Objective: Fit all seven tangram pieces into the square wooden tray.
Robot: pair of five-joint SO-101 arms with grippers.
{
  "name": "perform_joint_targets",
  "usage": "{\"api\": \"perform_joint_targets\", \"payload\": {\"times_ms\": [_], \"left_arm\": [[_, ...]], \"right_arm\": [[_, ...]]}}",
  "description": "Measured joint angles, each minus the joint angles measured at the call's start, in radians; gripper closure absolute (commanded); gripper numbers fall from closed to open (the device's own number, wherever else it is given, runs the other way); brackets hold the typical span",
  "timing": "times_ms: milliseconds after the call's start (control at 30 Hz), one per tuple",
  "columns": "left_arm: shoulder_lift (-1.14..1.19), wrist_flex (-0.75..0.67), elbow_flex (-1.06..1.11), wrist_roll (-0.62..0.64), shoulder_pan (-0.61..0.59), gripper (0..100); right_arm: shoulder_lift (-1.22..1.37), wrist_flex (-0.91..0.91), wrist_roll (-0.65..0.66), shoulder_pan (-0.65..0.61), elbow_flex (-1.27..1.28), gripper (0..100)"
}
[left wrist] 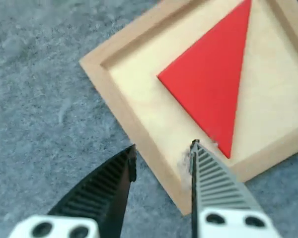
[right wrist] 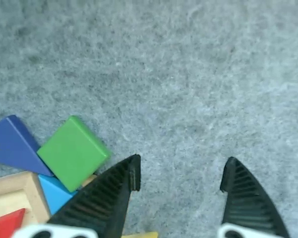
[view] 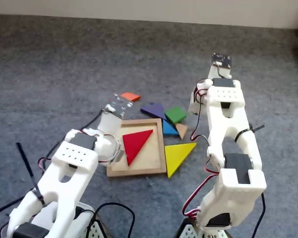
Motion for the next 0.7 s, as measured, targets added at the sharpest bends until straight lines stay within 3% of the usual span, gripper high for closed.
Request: {"api": "perform_joint_targets", "payload": {"times_ms": [233,433,700], "left_arm": [[0.146,-0.003,0.009,-0.005,0.074,81],[0.293,-0.006,-0.106,-0.002,0.127,81],[0.336,-0.006,-0.222,0.109,0.275,81]], "right_arm": [[0.000,0.000,0.000,0.000,0.000,73.8],[0.000,0.000,0.000,0.000,0.000,73.8],[0.000,0.000,0.000,0.000,0.000,73.8]]}}
